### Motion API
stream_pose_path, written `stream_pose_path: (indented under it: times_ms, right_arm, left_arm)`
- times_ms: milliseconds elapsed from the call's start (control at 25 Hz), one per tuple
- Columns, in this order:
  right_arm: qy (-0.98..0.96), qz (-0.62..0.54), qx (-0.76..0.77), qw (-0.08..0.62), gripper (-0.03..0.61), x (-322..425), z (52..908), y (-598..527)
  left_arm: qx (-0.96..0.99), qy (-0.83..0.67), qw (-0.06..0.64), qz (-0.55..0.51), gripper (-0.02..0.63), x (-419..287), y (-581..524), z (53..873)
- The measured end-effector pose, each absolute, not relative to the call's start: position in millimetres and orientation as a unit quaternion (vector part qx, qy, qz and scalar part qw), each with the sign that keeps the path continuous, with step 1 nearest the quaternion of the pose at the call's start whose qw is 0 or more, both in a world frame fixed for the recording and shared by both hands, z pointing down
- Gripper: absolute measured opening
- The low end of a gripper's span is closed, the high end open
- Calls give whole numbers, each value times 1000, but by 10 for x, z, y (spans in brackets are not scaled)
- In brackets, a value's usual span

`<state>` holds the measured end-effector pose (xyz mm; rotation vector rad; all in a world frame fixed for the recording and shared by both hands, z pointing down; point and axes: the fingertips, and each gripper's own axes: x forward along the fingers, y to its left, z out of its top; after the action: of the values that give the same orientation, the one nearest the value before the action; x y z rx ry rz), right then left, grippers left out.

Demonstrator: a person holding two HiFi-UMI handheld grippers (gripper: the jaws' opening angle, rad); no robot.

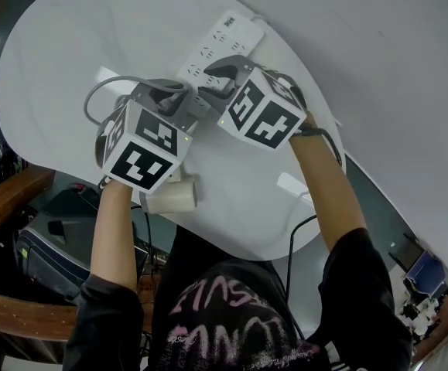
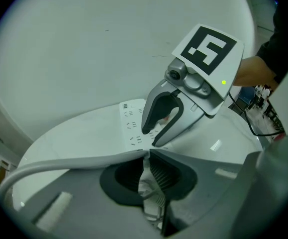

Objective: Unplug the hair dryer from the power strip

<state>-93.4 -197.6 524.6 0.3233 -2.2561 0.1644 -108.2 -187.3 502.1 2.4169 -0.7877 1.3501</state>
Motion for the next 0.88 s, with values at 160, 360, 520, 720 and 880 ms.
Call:
stream_pose_path:
  times_ms: [160,360,520,720,880]
  right_arm:
    - [-899,67,131,412,144,-926,5237,-1965]
    - [-900,67,132,411,144,-935,5227,-1970]
    - [-898,66,134,413,144,-937,5233,-1968]
    - [-898,70,132,414,144,-933,5240,-1970]
    - [-897,75,133,414,144,-941,5247,-1968]
  left_arm:
    - [832,-269,128,468,49,-1069,-1857,5011]
    - [831,-259,107,481,49,-1070,-1844,5000]
    - [831,-262,126,474,49,-1087,-1849,5012]
    - [825,-253,92,497,49,-1059,-1835,5013]
    - [827,-251,109,491,49,-1066,-1832,5028]
